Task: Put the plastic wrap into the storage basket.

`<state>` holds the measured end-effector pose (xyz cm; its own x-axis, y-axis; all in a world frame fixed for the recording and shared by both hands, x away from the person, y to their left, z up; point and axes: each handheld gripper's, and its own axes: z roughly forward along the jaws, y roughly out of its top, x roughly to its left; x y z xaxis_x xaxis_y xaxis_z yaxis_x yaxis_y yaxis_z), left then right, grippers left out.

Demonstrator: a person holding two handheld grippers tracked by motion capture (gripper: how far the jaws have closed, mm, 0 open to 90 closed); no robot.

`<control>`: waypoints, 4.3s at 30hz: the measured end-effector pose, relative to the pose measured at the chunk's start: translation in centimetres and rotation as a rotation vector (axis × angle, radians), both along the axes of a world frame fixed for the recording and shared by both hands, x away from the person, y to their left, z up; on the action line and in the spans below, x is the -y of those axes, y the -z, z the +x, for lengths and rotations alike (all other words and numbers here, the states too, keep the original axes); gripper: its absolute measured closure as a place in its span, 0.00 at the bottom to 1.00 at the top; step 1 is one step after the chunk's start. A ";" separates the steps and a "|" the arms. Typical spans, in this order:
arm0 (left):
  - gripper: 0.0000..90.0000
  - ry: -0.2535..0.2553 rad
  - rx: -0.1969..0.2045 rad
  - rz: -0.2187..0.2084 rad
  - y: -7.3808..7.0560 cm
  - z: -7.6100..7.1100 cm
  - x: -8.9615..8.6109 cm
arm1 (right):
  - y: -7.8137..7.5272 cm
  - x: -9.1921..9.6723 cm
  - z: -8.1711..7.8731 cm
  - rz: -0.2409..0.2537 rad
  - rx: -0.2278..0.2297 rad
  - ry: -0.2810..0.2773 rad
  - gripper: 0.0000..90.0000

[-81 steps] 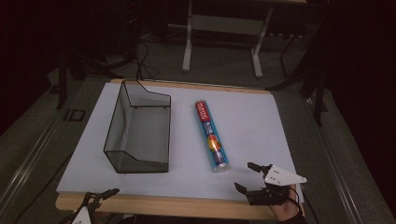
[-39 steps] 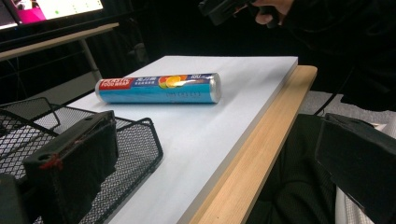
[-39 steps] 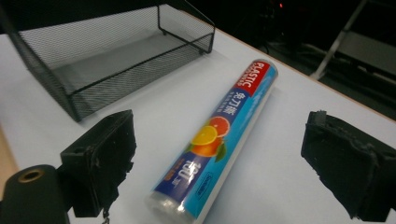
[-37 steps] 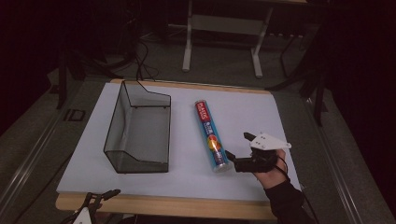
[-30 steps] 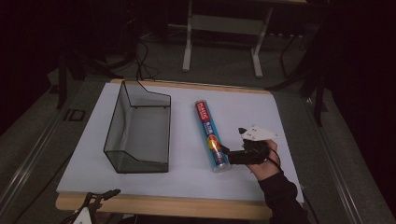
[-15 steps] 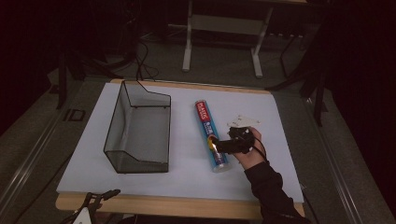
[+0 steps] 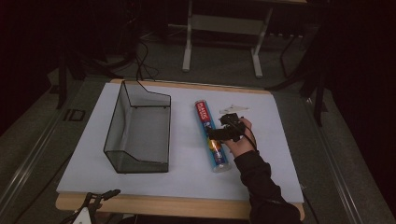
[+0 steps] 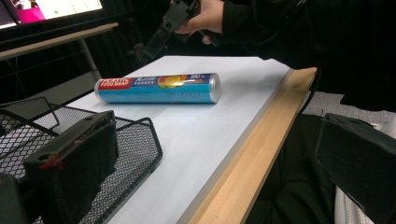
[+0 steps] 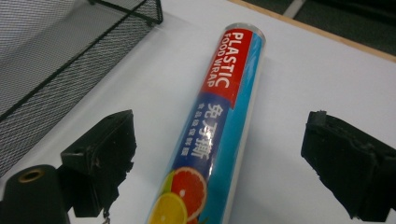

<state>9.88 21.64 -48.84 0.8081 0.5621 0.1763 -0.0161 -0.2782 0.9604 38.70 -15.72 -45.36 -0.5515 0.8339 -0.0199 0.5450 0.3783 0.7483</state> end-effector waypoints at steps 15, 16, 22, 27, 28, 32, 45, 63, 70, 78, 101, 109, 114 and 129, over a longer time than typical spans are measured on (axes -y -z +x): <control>0.00 0.002 -0.001 -0.001 0.0 0.0 0.0 | 2.3 -2.3 2.8 -0.056 -0.147 0.090 0.14; 0.00 0.002 -0.001 -0.001 0.0 0.0 0.0 | 2.4 -2.4 2.9 -0.056 -0.164 0.088 0.14; 0.00 0.004 -0.003 -0.002 0.0 0.0 0.0 | 3.3 -3.5 3.7 -0.097 -0.229 0.100 0.14; 0.00 0.006 -0.002 -0.009 0.0 0.0 0.0 | 4.0 -4.3 4.4 -0.145 -0.271 0.120 0.15; 0.00 0.006 -0.003 -0.007 0.0 0.0 0.0 | 4.1 -4.5 4.5 -0.153 -0.287 0.136 0.15; 0.00 0.008 -0.003 -0.004 0.0 0.0 0.0 | 4.5 -4.8 5.2 -0.191 -0.349 0.165 0.18; 0.00 0.008 -0.004 -0.004 0.0 0.0 0.0 | 6.2 -4.9 6.3 -0.249 -0.463 0.190 0.30; 0.00 0.009 -0.004 0.004 0.0 0.1 0.1 | 3.6 -3.8 5.9 -0.122 -0.428 0.211 0.35; 0.00 0.010 -0.004 0.007 0.1 0.0 0.1 | -0.9 -4.4 5.2 -0.031 -0.332 0.182 0.35; 0.00 0.010 -0.003 0.007 0.1 0.0 0.1 | -4.6 -5.7 4.7 0.046 -0.260 0.153 0.35; 0.00 0.013 0.003 0.010 0.0 0.0 0.1 | -9.9 -13.3 2.7 0.244 -0.106 0.101 0.35; 0.00 0.014 0.006 0.006 0.0 0.0 0.1 | -9.7 -16.1 2.2 0.295 -0.054 0.113 0.35; 0.00 0.014 0.004 0.008 0.0 -0.1 0.0 | -8.8 -17.4 2.2 0.330 -0.041 0.130 0.35; 0.00 0.019 0.006 0.009 0.0 0.0 0.1 | -2.8 -20.1 2.4 0.371 -0.141 0.146 0.35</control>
<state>9.84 21.54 -48.80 0.8173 0.5453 0.1863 -0.0274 -0.2862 0.9578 41.08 4.39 -42.53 -0.4028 0.8401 0.3634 0.6798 0.0087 0.7334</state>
